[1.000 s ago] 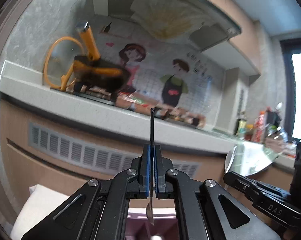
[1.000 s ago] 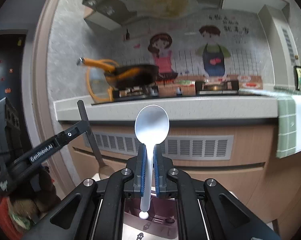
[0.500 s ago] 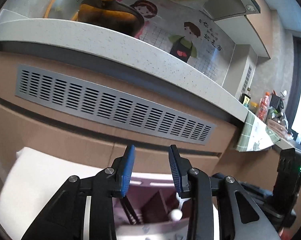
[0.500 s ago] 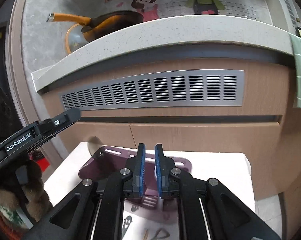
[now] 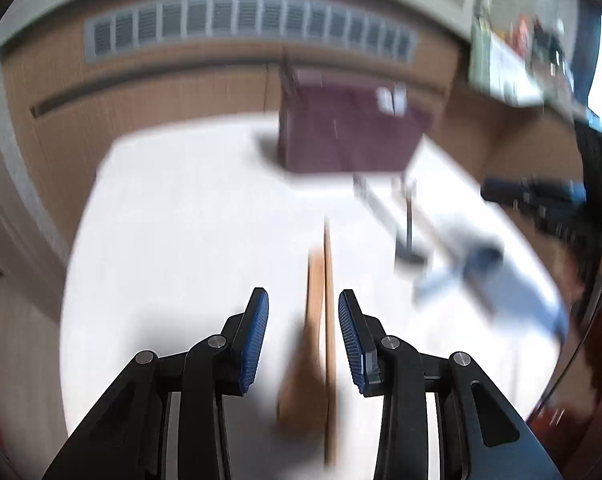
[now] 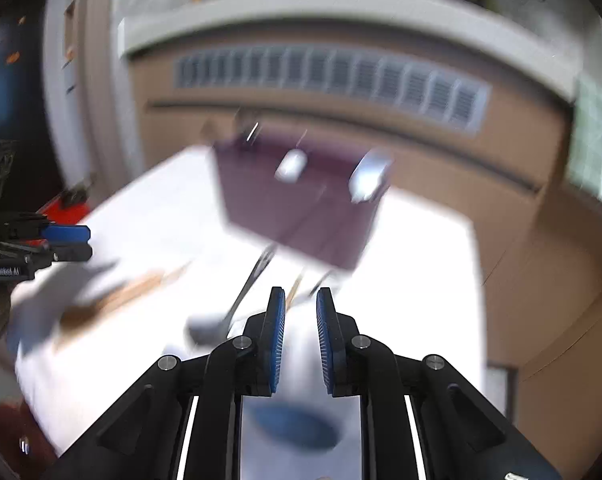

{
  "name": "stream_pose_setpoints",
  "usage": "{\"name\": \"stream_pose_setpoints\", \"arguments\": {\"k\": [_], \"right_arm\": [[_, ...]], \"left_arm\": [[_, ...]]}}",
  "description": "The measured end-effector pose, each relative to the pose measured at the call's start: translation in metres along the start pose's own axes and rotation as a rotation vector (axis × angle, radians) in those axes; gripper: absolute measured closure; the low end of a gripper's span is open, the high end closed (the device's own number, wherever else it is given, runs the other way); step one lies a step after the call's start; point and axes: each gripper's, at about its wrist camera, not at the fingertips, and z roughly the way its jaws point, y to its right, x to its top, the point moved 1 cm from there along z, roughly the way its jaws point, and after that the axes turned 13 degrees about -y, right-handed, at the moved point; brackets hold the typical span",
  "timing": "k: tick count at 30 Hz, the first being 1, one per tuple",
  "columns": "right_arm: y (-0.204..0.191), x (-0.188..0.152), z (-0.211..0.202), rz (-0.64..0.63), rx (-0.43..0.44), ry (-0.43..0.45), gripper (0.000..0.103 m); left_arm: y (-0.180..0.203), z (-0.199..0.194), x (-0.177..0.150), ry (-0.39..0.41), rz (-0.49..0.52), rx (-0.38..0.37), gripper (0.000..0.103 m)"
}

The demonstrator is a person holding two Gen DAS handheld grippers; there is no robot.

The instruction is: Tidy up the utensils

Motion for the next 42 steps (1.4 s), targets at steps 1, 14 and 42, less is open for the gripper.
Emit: {"name": "stream_pose_setpoints", "arguments": {"k": [1, 14, 42], "right_arm": [[-0.003, -0.005, 0.006, -0.004, 0.062, -0.024, 0.088], [-0.104, 0.023, 0.069, 0.000, 0.250, -0.207, 0.088], [-0.051, -0.010, 0.033, -0.062, -0.017, -0.113, 0.086]], "left_arm": [[0.001, 0.005, -0.014, -0.028, -0.010, 0.006, 0.065], [-0.049, -0.025, -0.052, 0.105, -0.352, 0.050, 0.066], [-0.014, 0.020, -0.035, -0.014, -0.299, -0.053, 0.066]]}}
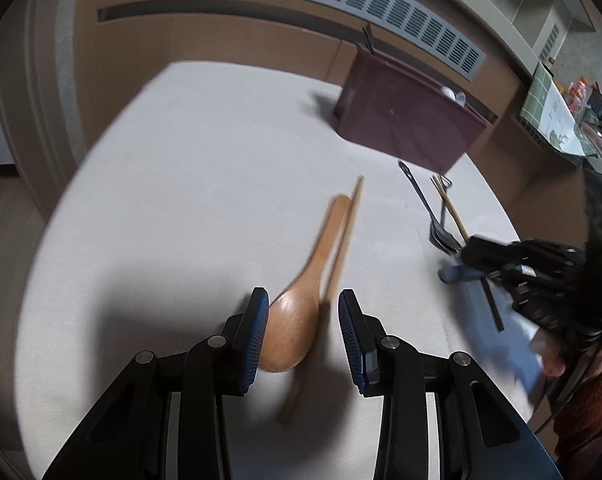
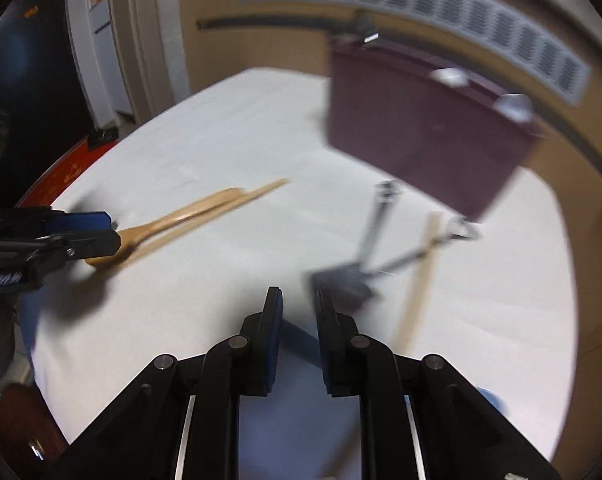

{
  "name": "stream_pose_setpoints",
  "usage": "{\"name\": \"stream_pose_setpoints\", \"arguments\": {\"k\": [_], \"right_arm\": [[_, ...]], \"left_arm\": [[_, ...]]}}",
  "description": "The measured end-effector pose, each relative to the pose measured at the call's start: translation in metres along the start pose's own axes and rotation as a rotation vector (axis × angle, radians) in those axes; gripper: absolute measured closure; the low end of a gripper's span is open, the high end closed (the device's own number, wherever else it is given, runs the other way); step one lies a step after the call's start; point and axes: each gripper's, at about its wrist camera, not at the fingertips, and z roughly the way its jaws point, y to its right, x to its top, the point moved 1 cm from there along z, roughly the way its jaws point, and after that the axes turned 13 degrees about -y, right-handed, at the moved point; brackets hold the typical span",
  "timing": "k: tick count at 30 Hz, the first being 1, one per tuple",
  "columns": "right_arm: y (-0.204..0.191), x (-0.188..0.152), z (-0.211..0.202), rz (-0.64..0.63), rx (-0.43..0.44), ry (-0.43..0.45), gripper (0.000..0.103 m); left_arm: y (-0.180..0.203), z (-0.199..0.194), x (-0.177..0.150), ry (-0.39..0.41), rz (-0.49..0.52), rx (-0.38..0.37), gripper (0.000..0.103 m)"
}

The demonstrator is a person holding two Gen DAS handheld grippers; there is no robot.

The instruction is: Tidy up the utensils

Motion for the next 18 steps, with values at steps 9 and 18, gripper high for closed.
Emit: {"name": "stream_pose_setpoints", "arguments": {"k": [9, 18], "right_arm": [[0.054, -0.023, -0.012, 0.017, 0.104, 0.013, 0.085], [0.102, -0.036, 0.000, 0.225, 0.078, 0.016, 0.084]], "left_arm": [[0.047, 0.022, 0.010, -0.062, 0.097, -0.076, 0.066], [0.046, -0.001, 0.014, 0.007, 0.103, -0.040, 0.065]]}}
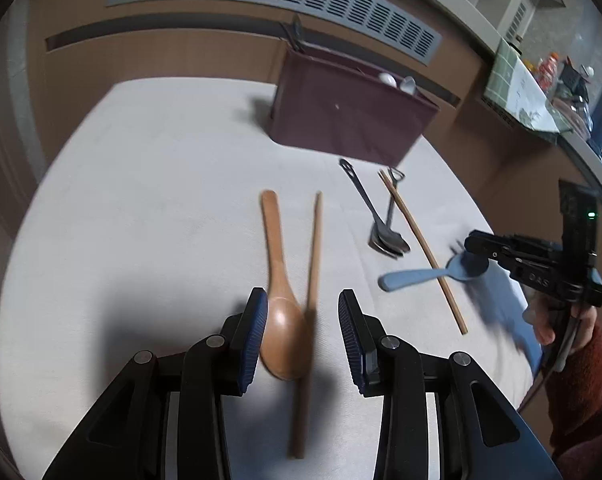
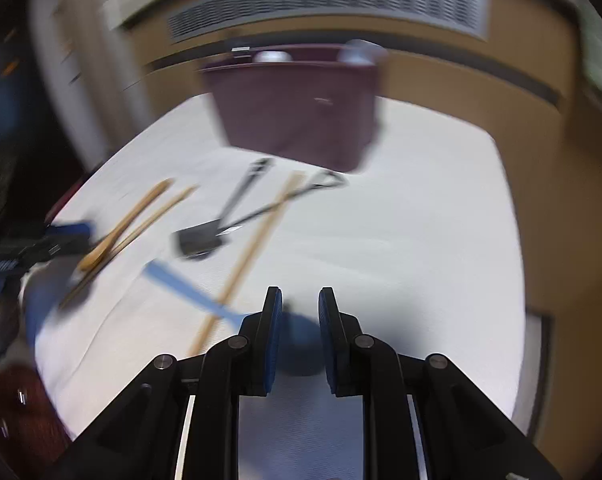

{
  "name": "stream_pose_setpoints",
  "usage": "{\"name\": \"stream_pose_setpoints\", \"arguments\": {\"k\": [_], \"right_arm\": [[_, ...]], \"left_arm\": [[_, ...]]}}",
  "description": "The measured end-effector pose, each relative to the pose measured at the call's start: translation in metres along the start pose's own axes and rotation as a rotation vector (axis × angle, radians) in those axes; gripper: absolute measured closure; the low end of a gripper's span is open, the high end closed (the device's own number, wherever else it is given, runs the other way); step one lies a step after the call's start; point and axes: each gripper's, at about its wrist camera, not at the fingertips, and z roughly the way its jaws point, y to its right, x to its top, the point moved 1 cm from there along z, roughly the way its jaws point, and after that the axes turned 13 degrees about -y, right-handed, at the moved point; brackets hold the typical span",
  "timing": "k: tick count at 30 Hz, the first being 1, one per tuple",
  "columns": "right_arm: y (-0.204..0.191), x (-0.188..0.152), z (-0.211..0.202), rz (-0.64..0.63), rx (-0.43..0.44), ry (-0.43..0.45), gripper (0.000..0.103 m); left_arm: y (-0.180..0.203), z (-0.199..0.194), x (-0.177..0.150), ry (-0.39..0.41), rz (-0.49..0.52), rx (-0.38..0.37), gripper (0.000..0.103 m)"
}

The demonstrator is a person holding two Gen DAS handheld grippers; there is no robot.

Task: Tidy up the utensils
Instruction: 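Move the right tool to the blue plastic ladle and grasp its bowl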

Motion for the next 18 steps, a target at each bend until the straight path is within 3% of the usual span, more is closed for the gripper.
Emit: {"name": "stream_pose_setpoints", "arguments": {"k": [4, 8, 12, 18], "right_arm": [[0.010, -0.016, -0.004, 0.055, 0.128, -0.022, 0.083], [-0.012, -0.033, -0.009, -0.025, 0.224, -0.067, 0.083], [-0.031, -0.041, -0.019, -0.081, 0.160, -0.047, 0.083], [-0.021, -0.035, -0.009, -0.030, 0.096, -0.054, 0.083]], "left_arm": [[-0.004, -0.006, 0.001, 0.015, -0.006, 0.016, 0.066], [-0.001, -0.003, 0.001, 0.008, 0.001, 0.013, 0.066], [0.005, 0.002, 0.000, -0.010, 0.020, 0.010, 0.065], [0.009, 0.005, -0.003, -0.018, 0.034, 0.017, 0.066]]}}
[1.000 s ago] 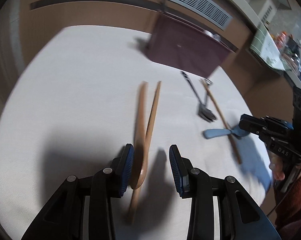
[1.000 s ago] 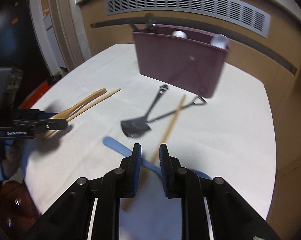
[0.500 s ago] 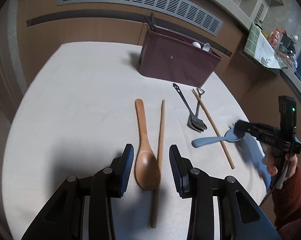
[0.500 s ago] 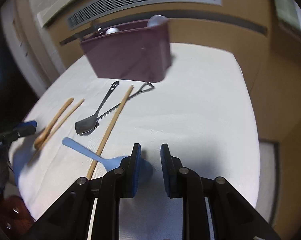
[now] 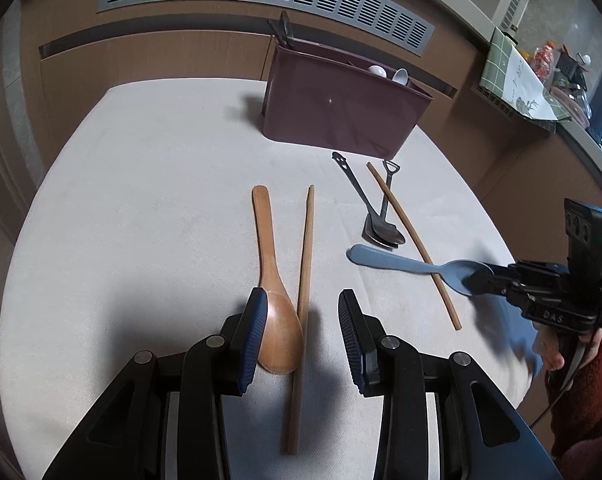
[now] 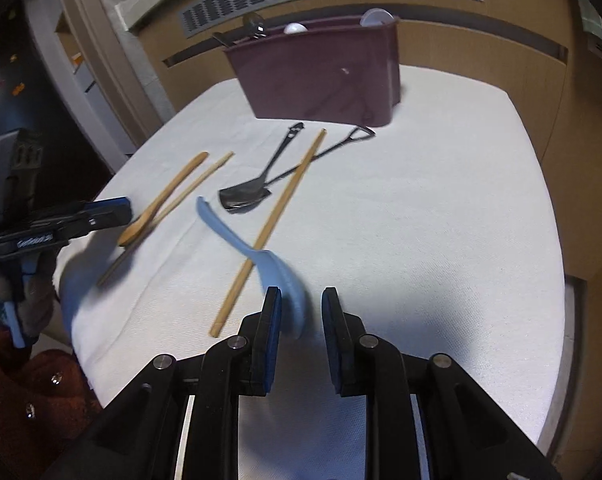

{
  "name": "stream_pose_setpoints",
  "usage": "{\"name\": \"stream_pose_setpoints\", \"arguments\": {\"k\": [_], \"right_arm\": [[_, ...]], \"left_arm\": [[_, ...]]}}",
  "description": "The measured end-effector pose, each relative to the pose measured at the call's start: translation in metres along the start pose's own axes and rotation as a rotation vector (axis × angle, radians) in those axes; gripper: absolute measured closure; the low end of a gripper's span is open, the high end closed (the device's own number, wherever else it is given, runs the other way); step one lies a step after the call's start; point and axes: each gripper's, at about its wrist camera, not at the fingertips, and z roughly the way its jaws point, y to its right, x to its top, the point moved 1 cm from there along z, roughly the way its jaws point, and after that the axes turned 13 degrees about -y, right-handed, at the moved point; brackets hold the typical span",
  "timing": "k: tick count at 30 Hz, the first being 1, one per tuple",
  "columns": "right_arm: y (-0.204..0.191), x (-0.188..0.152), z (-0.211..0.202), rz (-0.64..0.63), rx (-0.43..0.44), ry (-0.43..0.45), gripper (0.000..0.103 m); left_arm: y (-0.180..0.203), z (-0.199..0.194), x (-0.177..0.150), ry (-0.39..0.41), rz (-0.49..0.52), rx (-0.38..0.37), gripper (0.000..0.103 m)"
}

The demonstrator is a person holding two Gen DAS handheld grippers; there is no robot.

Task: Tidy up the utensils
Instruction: 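Move the right tool to the blue plastic ladle and grasp its bowl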

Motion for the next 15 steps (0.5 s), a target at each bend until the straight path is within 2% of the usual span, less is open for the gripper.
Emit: {"name": "stream_pose_setpoints", "arguments": {"k": [1, 4, 5, 6, 8, 10, 11, 15], "right_arm": [[0.003, 0.000, 0.000, 0.009, -0.027, 0.013, 0.083], [-0.002, 0.001, -0.017, 0.017, -0.224, 0.138, 0.083], [-0.006, 0.002, -0.023, -0.007, -0.234, 0.168, 0.083], [-0.012, 0.003, -0.026, -0.042, -0.207, 0.178, 0.082], [-0.026, 0.007, -0.022, -0.153, -0.111, 0.139, 0.082], [-0.045, 0.010, -0.011, -0.287, -0.059, 0.077, 0.081], [-0.057, 0.011, -0.003, -0.358, -0.071, 0.049, 0.081], [-0.084, 0.019, 0.017, -0.571, -0.235, 0.005, 0.081]], "left_arm": [[-0.001, 0.000, 0.000, 0.000, -0.003, 0.002, 0.065], [-0.005, 0.000, 0.000, 0.000, -0.019, 0.004, 0.066], [-0.006, 0.000, 0.001, -0.001, -0.024, 0.004, 0.065], [-0.007, 0.001, 0.000, -0.002, -0.028, 0.003, 0.065], [-0.007, 0.002, 0.001, -0.005, -0.031, -0.001, 0.066], [-0.005, 0.003, 0.001, -0.008, -0.026, -0.004, 0.066], [-0.004, 0.003, 0.001, -0.009, -0.019, -0.004, 0.066], [0.001, 0.000, -0.001, -0.009, 0.003, 0.004, 0.066]]}}
